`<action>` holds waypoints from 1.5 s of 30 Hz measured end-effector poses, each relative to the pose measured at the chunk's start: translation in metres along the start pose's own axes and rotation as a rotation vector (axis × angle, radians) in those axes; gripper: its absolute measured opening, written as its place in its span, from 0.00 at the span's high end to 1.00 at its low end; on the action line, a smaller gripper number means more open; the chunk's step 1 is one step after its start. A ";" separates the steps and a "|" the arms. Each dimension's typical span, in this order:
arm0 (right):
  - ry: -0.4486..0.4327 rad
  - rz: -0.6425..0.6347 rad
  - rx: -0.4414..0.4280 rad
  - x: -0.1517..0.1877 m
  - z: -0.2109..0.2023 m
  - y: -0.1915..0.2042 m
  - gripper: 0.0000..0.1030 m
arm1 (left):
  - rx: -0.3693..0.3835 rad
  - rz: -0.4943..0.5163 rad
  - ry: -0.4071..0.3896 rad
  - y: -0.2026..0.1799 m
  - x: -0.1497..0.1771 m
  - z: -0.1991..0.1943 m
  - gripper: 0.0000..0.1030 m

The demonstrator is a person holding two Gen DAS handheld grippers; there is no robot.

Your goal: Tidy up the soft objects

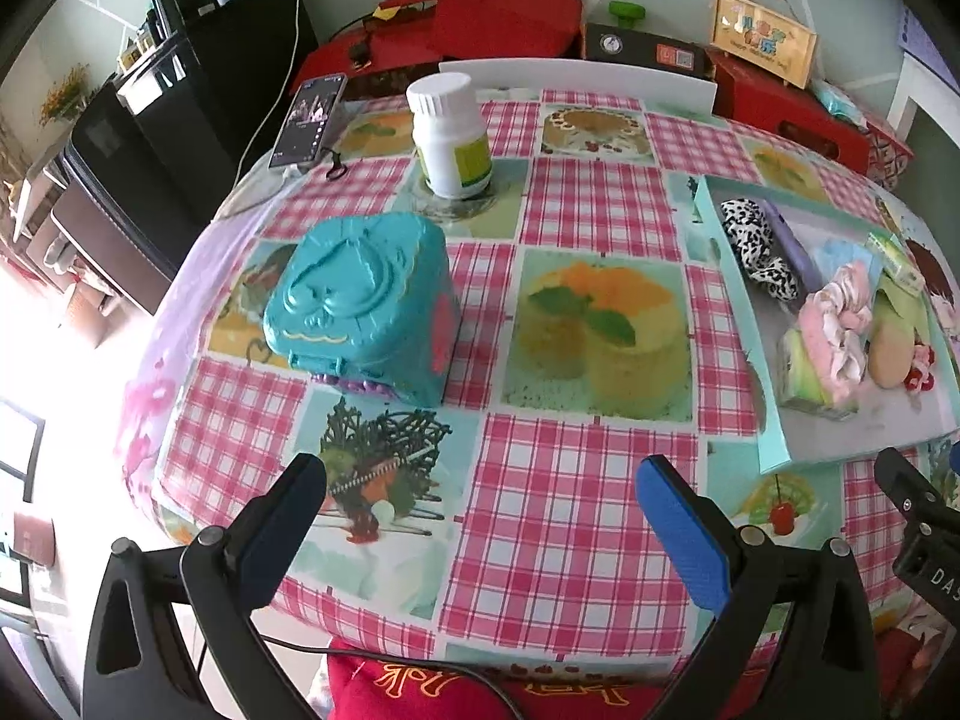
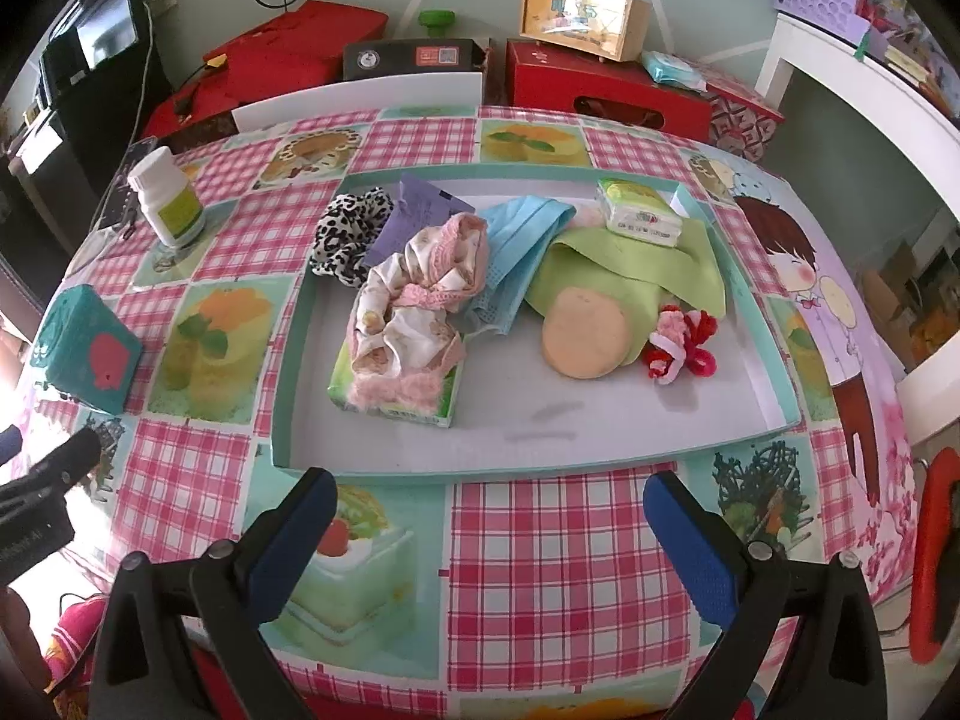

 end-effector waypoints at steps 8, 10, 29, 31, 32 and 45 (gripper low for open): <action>-0.005 -0.022 0.008 0.000 0.002 0.005 0.00 | 0.009 -0.004 -0.001 0.000 0.001 0.002 0.00; -0.005 -0.023 0.010 0.000 0.002 0.005 0.00 | 0.010 -0.003 -0.002 -0.001 0.001 0.002 0.00; 0.008 -0.042 0.016 -0.001 0.005 0.008 0.00 | -0.009 0.020 0.018 -0.005 0.002 0.007 0.00; 0.010 -0.045 0.016 -0.001 0.005 0.008 0.00 | -0.010 0.020 0.023 -0.005 0.001 0.008 0.00; 0.011 -0.045 0.016 -0.001 0.005 0.008 0.00 | -0.010 0.020 0.024 -0.005 0.001 0.009 0.00; 0.025 -0.049 0.016 0.000 0.008 0.009 0.00 | -0.020 0.019 0.034 -0.005 0.002 0.011 0.00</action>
Point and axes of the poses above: each gripper's, at about its wrist camera, not at the fingertips, and z roughly the way its jaws point, y to its left, x to its underside, the point moved 2 cm from there along z, roughly the way its jaws point, and after that the axes turned 1 degree about z, right-handed, at the moved point
